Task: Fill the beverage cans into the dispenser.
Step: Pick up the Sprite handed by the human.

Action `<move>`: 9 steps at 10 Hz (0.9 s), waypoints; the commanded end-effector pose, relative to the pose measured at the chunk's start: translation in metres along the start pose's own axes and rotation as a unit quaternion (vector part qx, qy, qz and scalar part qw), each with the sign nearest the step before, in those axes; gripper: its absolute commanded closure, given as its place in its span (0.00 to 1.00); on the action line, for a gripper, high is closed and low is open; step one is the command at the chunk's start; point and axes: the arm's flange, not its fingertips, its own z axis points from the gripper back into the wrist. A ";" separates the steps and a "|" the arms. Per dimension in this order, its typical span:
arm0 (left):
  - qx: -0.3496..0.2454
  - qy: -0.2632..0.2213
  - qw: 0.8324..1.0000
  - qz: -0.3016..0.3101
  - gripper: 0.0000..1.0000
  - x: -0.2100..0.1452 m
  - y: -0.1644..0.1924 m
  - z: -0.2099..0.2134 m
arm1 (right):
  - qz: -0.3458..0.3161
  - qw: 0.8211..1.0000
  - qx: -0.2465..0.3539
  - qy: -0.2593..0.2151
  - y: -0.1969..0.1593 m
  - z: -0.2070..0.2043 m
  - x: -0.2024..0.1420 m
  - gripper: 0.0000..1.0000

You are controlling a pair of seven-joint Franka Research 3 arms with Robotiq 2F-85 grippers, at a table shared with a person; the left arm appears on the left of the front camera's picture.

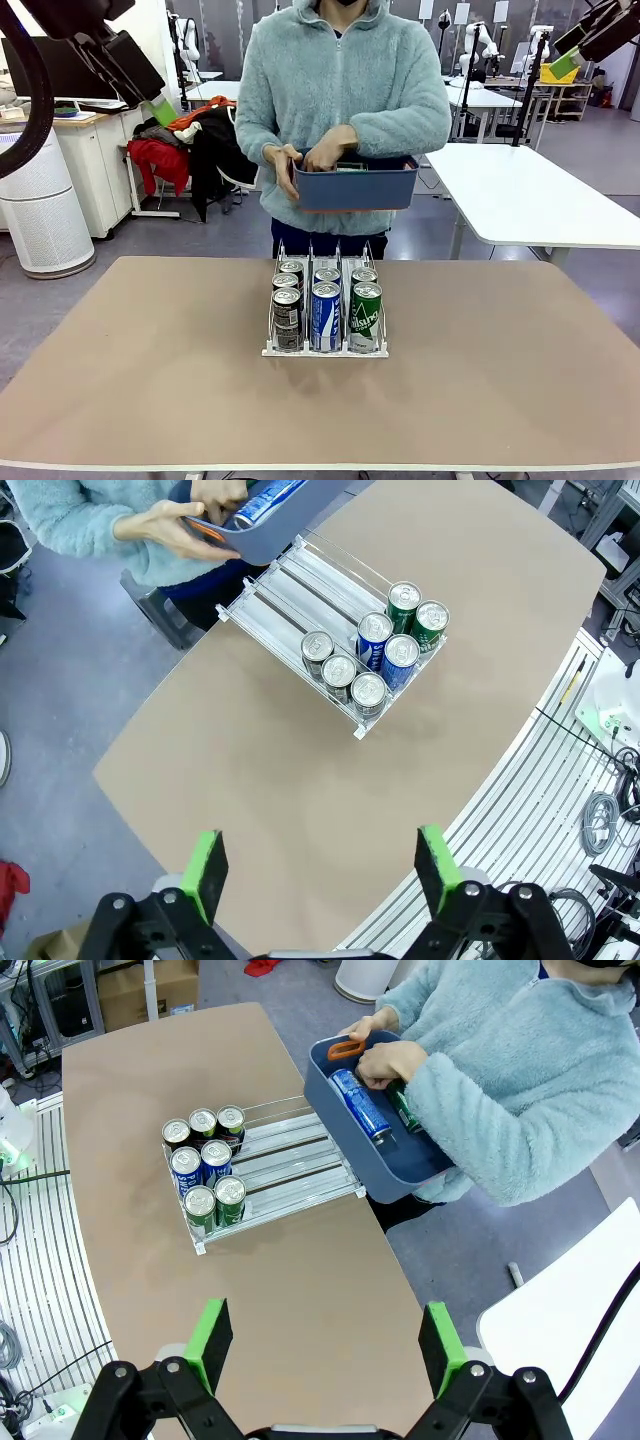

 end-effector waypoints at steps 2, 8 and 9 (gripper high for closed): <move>-0.002 0.001 1.000 0.000 0.00 -0.002 0.001 0.001 | 0.001 1.000 0.000 0.002 0.001 -0.001 -0.001 0.00; -0.002 0.001 1.000 0.000 0.00 -0.002 0.001 0.001 | 0.001 1.000 0.000 0.002 0.001 -0.001 -0.001 0.00; -0.002 0.001 1.000 0.000 0.00 -0.002 0.001 0.001 | 0.001 1.000 0.000 0.002 0.001 -0.001 -0.001 0.00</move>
